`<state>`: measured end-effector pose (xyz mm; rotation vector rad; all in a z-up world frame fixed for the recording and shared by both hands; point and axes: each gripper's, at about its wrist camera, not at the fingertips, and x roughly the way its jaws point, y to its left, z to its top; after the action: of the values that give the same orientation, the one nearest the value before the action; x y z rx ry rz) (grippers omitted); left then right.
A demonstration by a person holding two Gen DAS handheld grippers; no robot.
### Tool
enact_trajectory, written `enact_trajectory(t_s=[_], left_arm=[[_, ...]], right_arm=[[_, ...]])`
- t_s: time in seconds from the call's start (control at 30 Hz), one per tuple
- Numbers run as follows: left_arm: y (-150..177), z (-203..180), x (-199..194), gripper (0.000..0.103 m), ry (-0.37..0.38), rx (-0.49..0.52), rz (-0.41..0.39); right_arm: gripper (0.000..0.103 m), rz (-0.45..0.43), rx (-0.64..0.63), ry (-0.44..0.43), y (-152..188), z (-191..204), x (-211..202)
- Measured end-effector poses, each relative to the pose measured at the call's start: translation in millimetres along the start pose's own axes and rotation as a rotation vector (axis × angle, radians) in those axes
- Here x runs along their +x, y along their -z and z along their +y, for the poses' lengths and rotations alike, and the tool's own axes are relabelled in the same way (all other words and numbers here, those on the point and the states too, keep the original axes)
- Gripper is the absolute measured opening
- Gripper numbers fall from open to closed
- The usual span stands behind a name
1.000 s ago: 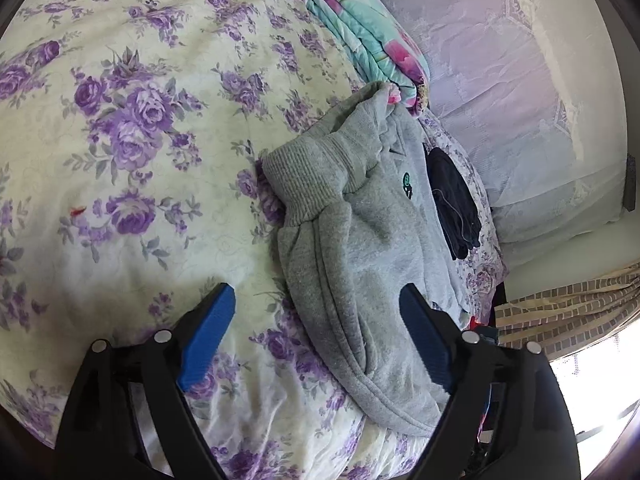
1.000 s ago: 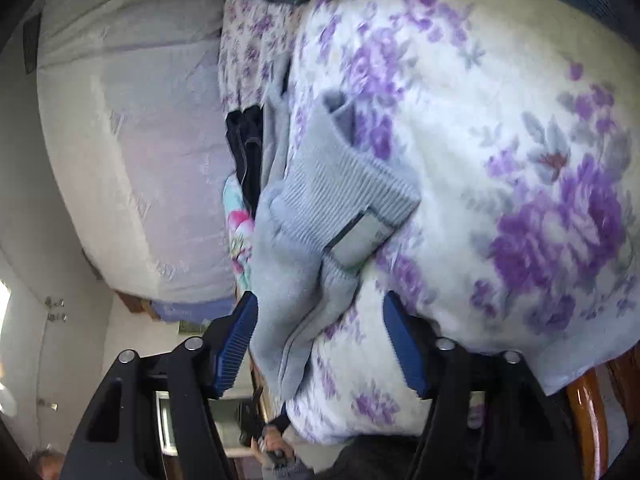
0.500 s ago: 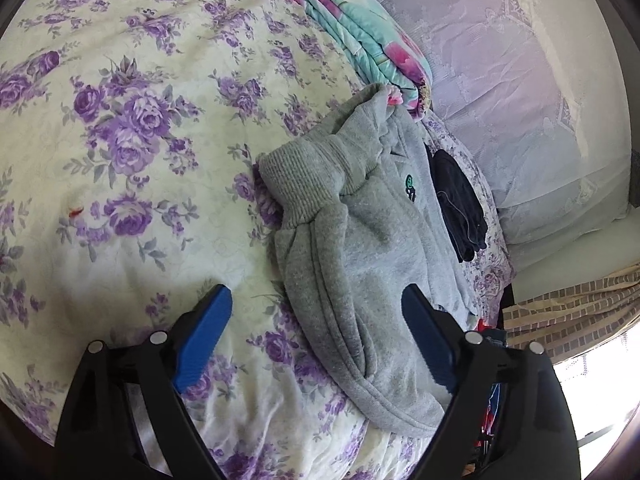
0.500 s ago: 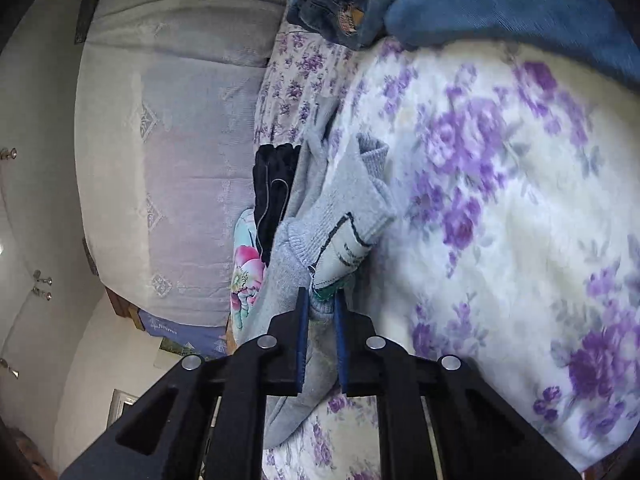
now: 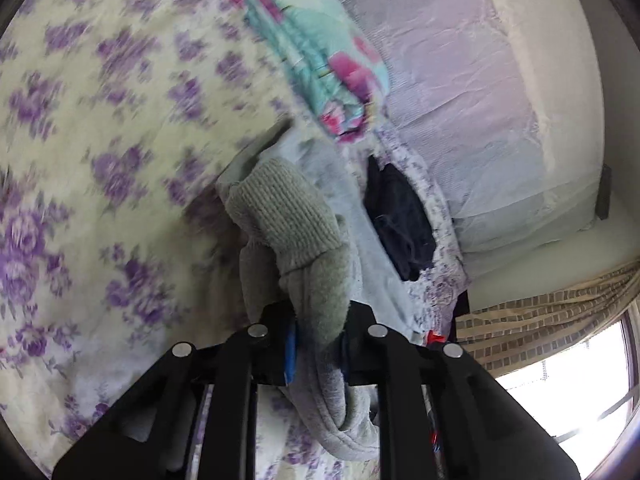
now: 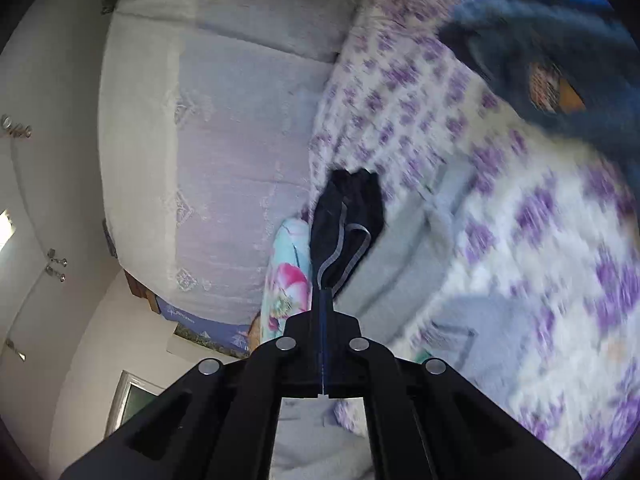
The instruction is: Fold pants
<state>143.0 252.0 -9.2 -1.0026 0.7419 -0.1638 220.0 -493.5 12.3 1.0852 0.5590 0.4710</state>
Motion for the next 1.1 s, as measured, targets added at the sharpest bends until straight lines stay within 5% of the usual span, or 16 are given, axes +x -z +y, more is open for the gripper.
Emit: enact_trajectory(t_s=[0.1,0.17,0.27,0.43,0.5,0.6,0.7,0.73,0.77,0.8,0.93,1.1], left_arm=[[-0.6,-36.1,-6.8,0.014,0.008,0.088,-0.022],[4.2,-40.3,-3.7,0.014,-0.016,0.113,-0.011],[8.0,-24.9,1.4,0.014,-0.036,0.082,-0.002],[16.4,6.3,-5.6,0.014,-0.015,0.030,0.005],[21.0,11.9,-10.0,0.014,-0.018,0.032,0.012],[24.7,21.9,-11.2,0.014,-0.013,0.012,0.018],[26.1,34.6,-9.6,0.014,0.002,-0.023,0.024],[27.0,37.7,-8.5,0.014,0.002,-0.029,0.028],[26.9,39.9,-7.9,0.014,0.001,-0.031,0.031],[26.2,43.6,-6.6,0.014,0.000,-0.036,0.038],[17.3,50.1,1.6,0.014,0.007,-0.084,0.061],[-12.6,-0.4,-2.6,0.014,0.087,-0.034,0.022]], right_arm=[[0.004,0.094,-0.087,-0.024,-14.6,34.6,8.0],[0.006,0.152,-0.110,0.069,9.5,32.1,-1.2],[0.042,0.217,-0.048,0.169,59.4,-1.7,-23.8],[0.047,0.279,0.084,0.242,98.3,-37.8,-16.0],[0.064,0.297,0.093,0.240,102.9,-30.8,-4.2],[0.074,0.321,0.076,0.283,105.1,-19.0,25.1],[0.072,0.398,0.127,0.330,116.5,-30.9,56.2],[0.063,0.409,0.128,0.340,121.6,-37.9,59.9],[0.030,0.416,0.115,0.343,124.6,-42.8,60.9],[0.014,0.431,0.099,0.336,127.2,-47.1,61.0],[0.007,0.391,0.063,0.256,123.1,-40.4,49.0],[0.007,0.241,-0.133,0.082,57.7,60.0,52.6]])
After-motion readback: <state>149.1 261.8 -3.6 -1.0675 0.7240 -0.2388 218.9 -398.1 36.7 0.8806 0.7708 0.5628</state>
